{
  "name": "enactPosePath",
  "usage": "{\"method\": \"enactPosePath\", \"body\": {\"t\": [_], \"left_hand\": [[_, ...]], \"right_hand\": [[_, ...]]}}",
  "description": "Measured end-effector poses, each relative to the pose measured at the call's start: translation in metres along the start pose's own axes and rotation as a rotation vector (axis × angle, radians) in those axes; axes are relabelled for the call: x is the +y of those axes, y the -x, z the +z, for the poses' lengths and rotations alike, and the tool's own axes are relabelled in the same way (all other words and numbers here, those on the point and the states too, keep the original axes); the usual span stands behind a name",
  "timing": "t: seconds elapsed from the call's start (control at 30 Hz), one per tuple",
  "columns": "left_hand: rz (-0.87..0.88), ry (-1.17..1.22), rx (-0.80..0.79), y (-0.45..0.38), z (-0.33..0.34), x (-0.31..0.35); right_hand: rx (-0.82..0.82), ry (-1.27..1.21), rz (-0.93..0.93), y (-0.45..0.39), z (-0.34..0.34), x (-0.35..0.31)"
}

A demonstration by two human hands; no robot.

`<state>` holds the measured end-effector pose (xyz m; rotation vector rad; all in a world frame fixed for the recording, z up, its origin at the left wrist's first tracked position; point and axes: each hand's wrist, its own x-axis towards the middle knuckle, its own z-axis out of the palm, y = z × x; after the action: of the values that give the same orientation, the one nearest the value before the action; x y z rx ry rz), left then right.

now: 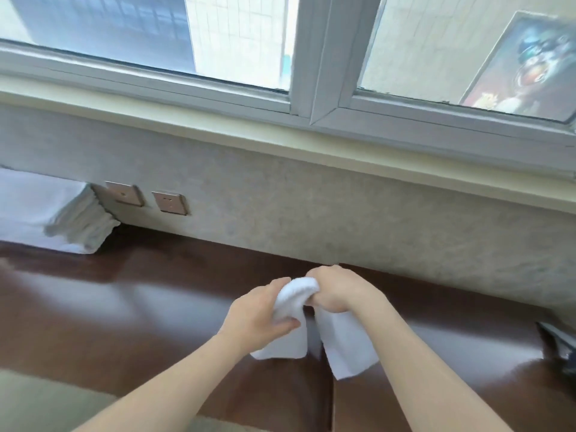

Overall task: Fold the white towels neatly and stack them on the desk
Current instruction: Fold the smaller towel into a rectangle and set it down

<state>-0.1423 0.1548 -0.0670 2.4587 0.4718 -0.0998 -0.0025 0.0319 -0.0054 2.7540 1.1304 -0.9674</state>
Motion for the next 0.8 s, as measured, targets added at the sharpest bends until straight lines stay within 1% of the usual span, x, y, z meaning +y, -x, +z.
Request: {"method": "enactPosePath", "body": {"t": [0.13, 0.27, 0.4, 0.5, 0.57, 0.67, 0.8], "left_hand": [[-0.129, 0.171, 0.164, 0.066, -0.035, -0.042], [-0.219, 0.235, 0.271, 0.118, -0.072, -0.106], [-0.256, 0.09, 0.327, 0.155, -0.114, -0.178], [-0.255, -0.036, 0.305, 0.172, -0.149, -0.226], [-0.278, -0.079, 0.291, 0.177, -0.176, -0.255], [-0.292, -0.102, 0.28, 0.176, -0.215, -0.281], [-0.277, -0.206, 0.332, 0.169, -0.273, -0.316]], "right_hand": [[-0.048, 0.032, -0.003, 0.014, 0.005, -0.105], [-0.072, 0.062, -0.067, 0.018, 0.015, -0.201], [-0.058, 0.084, -0.164, 0.017, 0.02, -0.277], [-0.04, 0.06, -0.209, 0.008, 0.021, -0.322], [-0.034, 0.04, -0.233, -0.004, 0.022, -0.35], [0.01, -0.018, -0.264, -0.021, 0.02, -0.376], [0.11, -0.185, -0.318, -0.053, 0.017, -0.414]]}}
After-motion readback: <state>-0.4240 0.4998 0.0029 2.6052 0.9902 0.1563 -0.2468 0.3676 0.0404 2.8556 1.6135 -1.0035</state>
